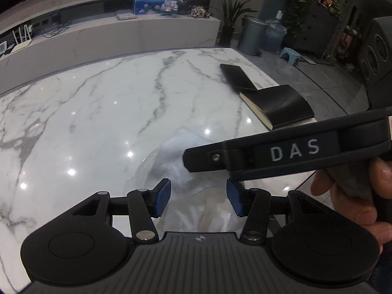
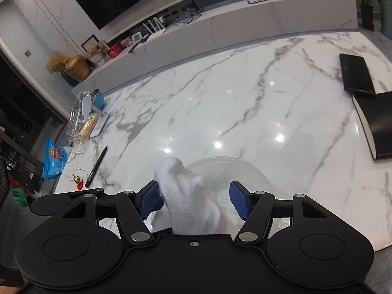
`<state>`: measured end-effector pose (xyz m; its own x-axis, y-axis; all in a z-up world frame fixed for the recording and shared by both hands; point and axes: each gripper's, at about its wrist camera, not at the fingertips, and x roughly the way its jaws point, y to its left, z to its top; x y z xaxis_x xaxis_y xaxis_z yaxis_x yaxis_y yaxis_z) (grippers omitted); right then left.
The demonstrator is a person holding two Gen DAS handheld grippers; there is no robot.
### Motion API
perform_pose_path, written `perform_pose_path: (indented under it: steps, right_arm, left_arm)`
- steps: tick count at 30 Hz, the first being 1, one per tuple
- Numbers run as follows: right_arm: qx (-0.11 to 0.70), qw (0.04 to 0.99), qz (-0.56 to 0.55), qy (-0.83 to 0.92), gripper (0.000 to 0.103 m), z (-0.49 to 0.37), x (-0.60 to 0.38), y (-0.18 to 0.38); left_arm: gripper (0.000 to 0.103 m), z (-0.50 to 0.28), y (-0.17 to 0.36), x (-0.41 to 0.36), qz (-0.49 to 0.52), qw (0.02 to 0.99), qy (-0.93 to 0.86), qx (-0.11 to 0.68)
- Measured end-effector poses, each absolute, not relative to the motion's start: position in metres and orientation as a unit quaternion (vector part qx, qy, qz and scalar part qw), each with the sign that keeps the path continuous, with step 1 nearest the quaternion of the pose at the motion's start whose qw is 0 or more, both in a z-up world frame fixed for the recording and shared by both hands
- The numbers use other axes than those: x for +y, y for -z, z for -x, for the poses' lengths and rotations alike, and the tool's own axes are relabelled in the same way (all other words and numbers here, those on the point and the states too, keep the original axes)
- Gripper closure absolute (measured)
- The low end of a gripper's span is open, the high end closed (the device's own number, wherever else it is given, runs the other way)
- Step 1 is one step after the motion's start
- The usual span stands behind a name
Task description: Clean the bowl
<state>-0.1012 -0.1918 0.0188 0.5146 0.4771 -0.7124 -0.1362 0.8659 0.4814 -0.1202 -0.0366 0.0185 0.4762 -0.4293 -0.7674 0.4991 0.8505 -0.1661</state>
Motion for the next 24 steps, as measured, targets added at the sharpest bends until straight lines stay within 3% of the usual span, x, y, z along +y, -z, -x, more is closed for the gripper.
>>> perform_pose_path:
  steps: [6,15,17,19,24]
  right_arm:
    - [0.447,0.848,-0.195,-0.209,0.041,0.104,-0.19,-0.029]
    - [0.419,0.889,-0.093,-0.162,0.041,0.123,-0.184,-0.039]
    - [0.41,0.897,-0.075,-0.151,0.04,0.13,-0.182,-0.039]
    - [0.395,0.908,-0.049,-0.133,0.038,0.138,-0.178,-0.04]
    - [0.352,0.931,-0.005,-0.092,0.034,0.161,-0.17,-0.042]
  left_arm:
    - [0.057,0.107,-0.004,-0.035,-0.036,0.855,0.241,0.457]
    - [0.055,0.112,-0.003,-0.025,-0.036,0.859,0.206,0.468]
    - [0.05,0.115,-0.001,-0.022,-0.031,0.858,0.191,0.475]
    - [0.036,0.121,-0.001,-0.019,-0.033,0.862,0.174,0.474]
    - [0.029,0.133,-0.009,-0.01,-0.024,0.877,0.149,0.456]
